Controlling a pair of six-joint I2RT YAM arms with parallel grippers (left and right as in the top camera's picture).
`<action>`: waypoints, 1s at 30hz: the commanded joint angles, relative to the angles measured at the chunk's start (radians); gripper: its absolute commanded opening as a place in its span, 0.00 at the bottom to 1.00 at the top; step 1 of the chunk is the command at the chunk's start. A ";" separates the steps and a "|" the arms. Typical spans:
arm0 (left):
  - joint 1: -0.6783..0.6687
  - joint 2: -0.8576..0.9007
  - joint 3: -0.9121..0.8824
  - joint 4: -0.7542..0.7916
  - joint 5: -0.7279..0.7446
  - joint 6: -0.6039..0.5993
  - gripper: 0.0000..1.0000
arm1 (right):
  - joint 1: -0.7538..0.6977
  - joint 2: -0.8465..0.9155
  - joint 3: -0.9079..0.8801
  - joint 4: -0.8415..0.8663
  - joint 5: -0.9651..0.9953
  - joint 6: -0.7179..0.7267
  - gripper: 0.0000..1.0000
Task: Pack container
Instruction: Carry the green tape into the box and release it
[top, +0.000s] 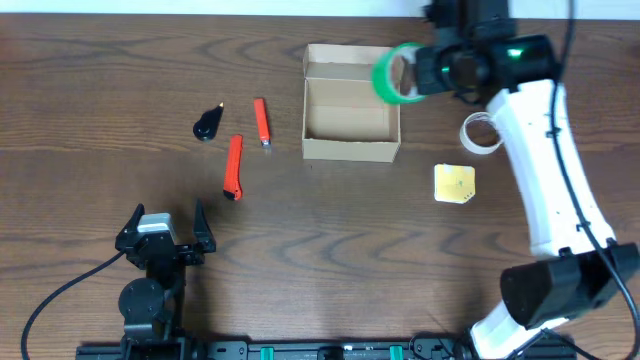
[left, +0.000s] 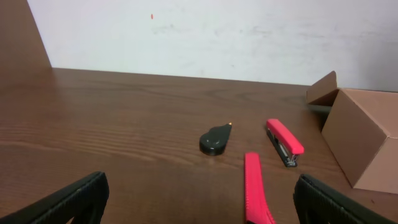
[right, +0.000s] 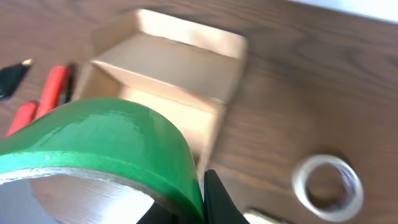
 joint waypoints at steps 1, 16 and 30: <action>-0.003 -0.008 -0.016 -0.047 -0.013 0.006 0.96 | 0.056 0.049 0.006 0.047 -0.029 -0.044 0.01; -0.003 -0.008 -0.016 -0.047 -0.013 0.007 0.96 | 0.157 0.282 0.006 0.217 0.055 -0.044 0.01; -0.003 -0.008 -0.016 -0.047 -0.013 0.006 0.96 | 0.160 0.381 0.006 0.201 0.087 -0.044 0.01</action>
